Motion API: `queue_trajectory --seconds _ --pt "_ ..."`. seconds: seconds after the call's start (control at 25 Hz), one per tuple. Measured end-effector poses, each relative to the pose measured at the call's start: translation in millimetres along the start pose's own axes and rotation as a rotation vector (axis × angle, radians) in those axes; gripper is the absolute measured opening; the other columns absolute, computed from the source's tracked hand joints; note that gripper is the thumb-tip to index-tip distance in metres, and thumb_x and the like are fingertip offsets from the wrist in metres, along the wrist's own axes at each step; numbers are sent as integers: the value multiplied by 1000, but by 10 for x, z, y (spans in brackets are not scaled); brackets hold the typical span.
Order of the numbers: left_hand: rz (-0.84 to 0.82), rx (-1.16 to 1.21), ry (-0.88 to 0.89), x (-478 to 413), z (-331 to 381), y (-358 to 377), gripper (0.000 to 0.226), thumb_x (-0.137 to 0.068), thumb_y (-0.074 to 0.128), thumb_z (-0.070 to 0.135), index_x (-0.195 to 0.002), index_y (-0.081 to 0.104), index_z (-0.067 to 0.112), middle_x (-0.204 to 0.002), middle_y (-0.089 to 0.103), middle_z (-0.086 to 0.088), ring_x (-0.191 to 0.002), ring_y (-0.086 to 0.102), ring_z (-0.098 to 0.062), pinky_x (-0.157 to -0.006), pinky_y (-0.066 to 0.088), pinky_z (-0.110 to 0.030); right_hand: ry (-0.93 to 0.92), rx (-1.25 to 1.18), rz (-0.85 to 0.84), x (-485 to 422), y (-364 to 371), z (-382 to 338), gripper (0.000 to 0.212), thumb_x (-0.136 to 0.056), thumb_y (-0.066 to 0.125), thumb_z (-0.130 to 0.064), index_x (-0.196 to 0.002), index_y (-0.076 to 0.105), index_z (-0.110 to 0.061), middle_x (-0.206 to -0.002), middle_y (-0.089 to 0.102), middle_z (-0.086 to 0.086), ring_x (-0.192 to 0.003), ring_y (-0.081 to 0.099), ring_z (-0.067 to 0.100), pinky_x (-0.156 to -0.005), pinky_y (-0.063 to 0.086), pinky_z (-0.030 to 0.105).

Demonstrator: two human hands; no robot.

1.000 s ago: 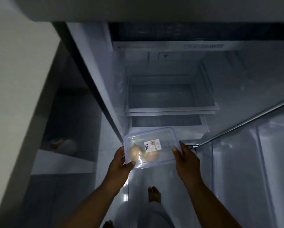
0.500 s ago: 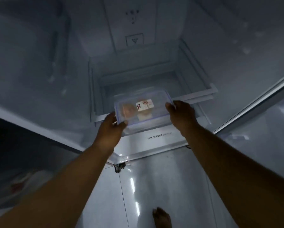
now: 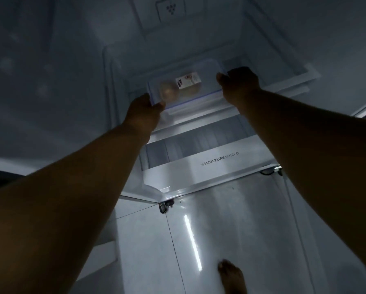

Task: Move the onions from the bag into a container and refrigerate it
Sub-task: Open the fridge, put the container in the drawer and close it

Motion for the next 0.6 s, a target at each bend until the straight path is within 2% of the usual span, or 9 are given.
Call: queue_trajectory --seconds 0.08,0.16,0.2,0.28,0.36,0.44,0.52,0.6 --pt "-6 -73 13 -119 -24 -1 34 -91 59 17 -122 59 2 -126 62 -26 -117 59 -39 -103 47 -51 -18 8 8 -93 46 -51 47 -101 37 -38 -122 59 -3 -126 59 21 -114 56 30 -88 40 27" --pt "3 -105 10 -213 -64 0 38 -92 57 20 -123 55 -2 -129 59 -27 -120 57 -41 -103 47 -52 -8 -48 35 -137 54 -52 45 -100 40 -37 -120 61 -3 -121 62 21 -112 57 33 -82 41 27" --pt "14 -110 6 -245 -76 -6 43 -92 57 22 -127 52 -3 -132 57 -26 -122 56 -39 -105 46 -52 -18 -52 36 -123 60 -79 44 -101 38 -35 -124 58 -3 -121 61 22 -113 56 33 -85 42 28" --pt "51 -110 -29 -240 -120 -53 63 -93 60 31 -142 37 -1 -145 49 -20 -129 52 -33 -110 41 -46 -47 -68 49 -37 52 -128 47 -103 32 -35 -136 48 -5 -130 54 25 -121 51 35 -97 40 34" --pt "98 -115 -63 -115 -187 -120 74 -91 62 39 -148 29 5 -149 45 -15 -131 51 -29 -113 38 -43 -13 -134 70 160 9 -70 56 -102 31 -44 -139 45 -4 -138 51 22 -127 48 33 -103 36 33" --pt "121 -80 -62 155 -206 -170 71 -89 64 35 -147 34 7 -146 50 -14 -130 52 -26 -113 37 -37 12 -160 136 463 -97 63 60 -100 33 -49 -133 50 -2 -137 55 18 -127 51 30 -102 36 31" --pt "112 -48 -39 614 -186 -255 65 -89 66 30 -144 40 9 -144 52 -8 -124 52 -15 -106 36 -23 5 -162 110 957 -138 137 58 -100 36 -47 -132 52 -2 -136 57 19 -126 51 31 -105 36 33" --pt "41 -91 14 1211 -130 -295 62 -89 66 30 -143 43 12 -142 55 -4 -119 51 -7 -101 34 -18 27 -179 76 1591 -252 237 54 -99 41 -44 -137 49 -6 -141 54 14 -129 50 28 -107 32 28"
Point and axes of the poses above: each hand's wrist, its own x-axis away from the middle knuckle, its own y-axis out of the palm, z = x × y, the point moved 10 cm from there along -x, towards the middle knuckle
